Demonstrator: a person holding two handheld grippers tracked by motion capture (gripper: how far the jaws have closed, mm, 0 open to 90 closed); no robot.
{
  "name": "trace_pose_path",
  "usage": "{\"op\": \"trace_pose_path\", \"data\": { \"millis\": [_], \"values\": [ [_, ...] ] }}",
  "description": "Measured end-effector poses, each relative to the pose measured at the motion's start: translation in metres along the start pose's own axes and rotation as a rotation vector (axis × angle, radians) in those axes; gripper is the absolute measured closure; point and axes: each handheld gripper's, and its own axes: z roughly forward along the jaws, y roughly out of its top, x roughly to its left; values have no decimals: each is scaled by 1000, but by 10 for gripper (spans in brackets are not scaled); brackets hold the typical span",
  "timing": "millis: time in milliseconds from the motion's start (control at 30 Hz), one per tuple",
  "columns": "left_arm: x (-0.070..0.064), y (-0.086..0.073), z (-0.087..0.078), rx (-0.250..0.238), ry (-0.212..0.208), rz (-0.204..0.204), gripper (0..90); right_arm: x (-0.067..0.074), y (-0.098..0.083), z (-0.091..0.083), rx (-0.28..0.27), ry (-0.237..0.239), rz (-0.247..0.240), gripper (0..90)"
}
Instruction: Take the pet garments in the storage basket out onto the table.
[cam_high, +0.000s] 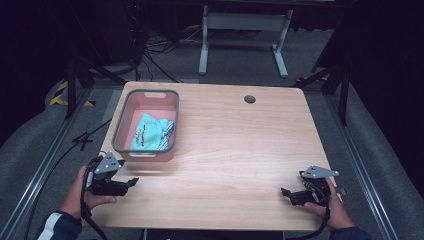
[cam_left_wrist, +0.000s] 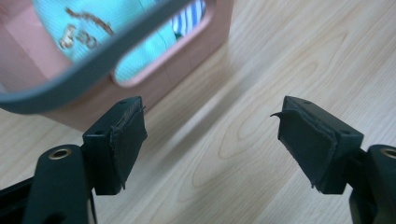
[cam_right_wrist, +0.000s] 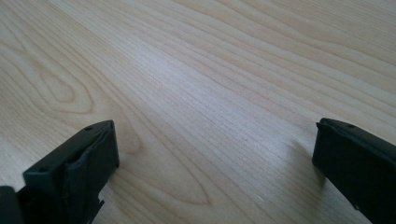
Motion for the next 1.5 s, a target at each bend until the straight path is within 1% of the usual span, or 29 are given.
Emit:
{"op": "trace_pose_path", "data": {
  "millis": [33,133,233,267,300,367,400,533,633,667,733,767,800,867,933,967,1033,1067,1133,1167,1200,1233,1267,1300,1367,1400,1433,1467,1500],
  "values": [
    [0,3,-5,-13,11,-14,234,0,0,0,0,0,0,6],
    [2,11,-13,-33,26,-14,224,0,0,0,0,0,0,6],
    [3,18,-18,-46,16,-8,213,0,0,0,0,0,0,6],
    [3,21,-19,-56,4,-10,200,0,0,0,0,0,0,5],
    [3,24,-20,-56,6,0,196,0,0,0,0,0,0,6],
    [4,32,-22,-61,18,1,183,0,0,0,-1,0,0,5],
    [5,36,-23,-65,15,-2,179,0,0,0,0,0,0,5],
    [9,51,-24,-68,22,16,178,0,0,0,-1,-1,0,5],
    [14,61,-20,-67,23,12,178,0,0,0,0,-1,1,6],
    [14,61,-20,-67,23,12,177,0,0,0,0,-1,0,6],
    [19,68,-15,-53,30,11,177,0,0,0,-1,-1,0,6],
    [24,73,-9,-26,36,6,177,0,0,0,-1,0,0,6],
    [24,73,-9,-26,36,6,177,0,0,0,-1,0,0,6],
    [31,82,0,3,59,14,178,0,0,0,-1,0,0,6],
    [36,87,7,3,51,-7,179,0,0,0,-1,-1,0,6],
    [36,87,7,3,51,-7,179,0,0,0,-1,-1,0,6],
    [44,94,18,39,57,0,176,0,0,0,-1,-1,0,6],
    [46,96,22,57,51,-6,174,0,0,0,-1,0,0,6],
    [49,98,26,63,52,-11,174,0,0,0,-1,0,0,6],
    [51,100,32,81,55,-8,174,0,0,0,0,0,1,6],
    [54,102,38,112,57,-15,173,0,0,0,-1,-1,0,6],
    [59,104,46,137,47,-28,172,0,0,0,-1,-1,0,6],
    [59,104,46,137,47,-28,173,0,0,0,0,0,0,6],
    [63,107,55,170,44,-22,173,0,0,0,-1,0,-1,6],
    [66,110,65,200,41,-30,177,0,0,0,0,0,-1,6],
    [68,111,70,220,27,-29,177,0,0,0,0,-1,-2,5],
    [68,113,74,239,36,-11,181,0,0,0,-1,0,0,6],
    [68,113,74,239,36,-11,189,0,0,0,-1,0,0,6],
    [68,116,80,277,24,-7,189,0,0,0,-1,0,0,6]
  ]
}}
